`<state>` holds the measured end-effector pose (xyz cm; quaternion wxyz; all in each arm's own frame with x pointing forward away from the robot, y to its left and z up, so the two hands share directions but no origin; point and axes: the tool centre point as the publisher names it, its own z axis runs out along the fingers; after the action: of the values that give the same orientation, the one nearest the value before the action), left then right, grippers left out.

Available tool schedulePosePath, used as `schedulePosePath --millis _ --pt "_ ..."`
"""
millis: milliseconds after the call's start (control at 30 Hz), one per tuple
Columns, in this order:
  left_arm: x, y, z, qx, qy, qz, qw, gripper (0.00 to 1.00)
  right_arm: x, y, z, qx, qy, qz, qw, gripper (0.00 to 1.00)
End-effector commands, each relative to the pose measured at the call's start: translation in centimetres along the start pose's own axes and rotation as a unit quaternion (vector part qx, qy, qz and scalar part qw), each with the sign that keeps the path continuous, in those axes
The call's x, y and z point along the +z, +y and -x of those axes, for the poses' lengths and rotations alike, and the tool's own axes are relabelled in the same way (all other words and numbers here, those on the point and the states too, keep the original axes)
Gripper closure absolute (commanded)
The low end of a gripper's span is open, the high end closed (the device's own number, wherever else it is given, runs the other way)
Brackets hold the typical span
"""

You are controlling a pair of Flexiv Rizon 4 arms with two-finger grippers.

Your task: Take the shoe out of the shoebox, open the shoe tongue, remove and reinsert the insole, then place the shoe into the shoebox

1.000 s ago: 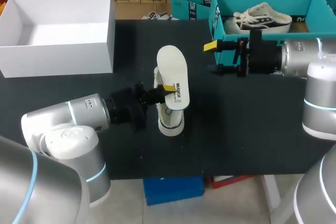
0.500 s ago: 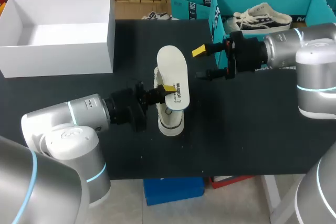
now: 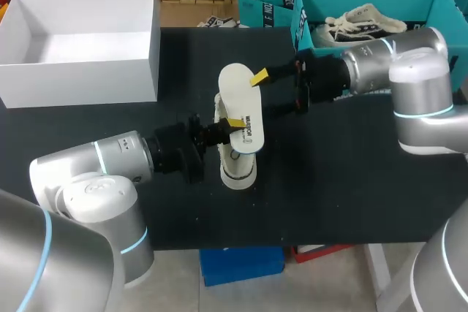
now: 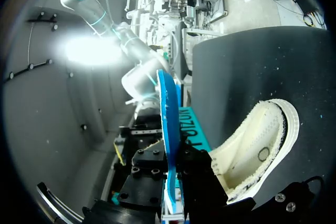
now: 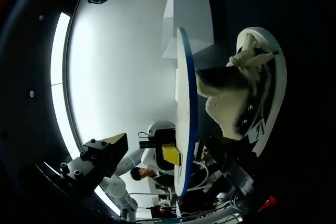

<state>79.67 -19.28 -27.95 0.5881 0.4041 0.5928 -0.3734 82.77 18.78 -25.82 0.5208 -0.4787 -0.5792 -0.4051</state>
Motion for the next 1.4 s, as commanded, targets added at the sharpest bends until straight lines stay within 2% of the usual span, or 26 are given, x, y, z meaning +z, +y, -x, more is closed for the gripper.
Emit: schedulePosePath --millis 33,233,300,433,467,767,967,1000,1067,1400 --pt "0.0 0.0 0.1 0.001 0.003 -0.001 1.0 1.0 0.9 0.1 0.5 0.0 0.004 0.001 1.0 0.0" --pt "0.0 0.0 0.1 0.001 0.003 -0.001 1.0 1.0 1.1 -0.1 0.7 0.003 0.007 0.009 1.0 0.16" --pt "0.0 0.0 0.1 0.001 0.003 -0.001 1.0 1.0 1.2 -0.1 0.8 0.003 0.007 0.012 1.0 0.32" --pt "0.0 0.0 0.1 0.001 0.003 -0.001 1.0 1.0 1.4 -0.1 1.0 0.005 0.008 0.014 1.0 0.42" --pt "0.0 0.0 0.1 0.001 0.003 -0.001 1.0 1.0 1.5 -0.1 1.0 0.006 0.008 0.014 1.0 0.5" --pt "0.0 0.0 0.1 0.001 0.003 -0.001 1.0 1.0 2.2 -0.2 1.7 0.011 0.014 0.014 1.0 0.56" --pt "0.0 0.0 0.1 0.001 0.003 -0.001 1.0 1.0 2.4 -0.3 2.0 0.013 0.016 0.018 1.0 0.65" --pt "0.0 0.0 0.1 0.001 0.003 -0.001 1.0 1.0 2.4 -0.3 2.0 0.012 0.016 0.02 1.0 0.79" --pt "0.0 0.0 0.1 0.001 0.003 -0.001 1.0 1.0 2.4 -0.2 2.0 0.01 0.013 0.022 1.0 1.0" --pt "0.0 0.0 0.1 0.001 0.003 -0.001 1.0 1.0 2.3 -0.2 2.0 0.008 0.005 0.021 1.0 1.0"
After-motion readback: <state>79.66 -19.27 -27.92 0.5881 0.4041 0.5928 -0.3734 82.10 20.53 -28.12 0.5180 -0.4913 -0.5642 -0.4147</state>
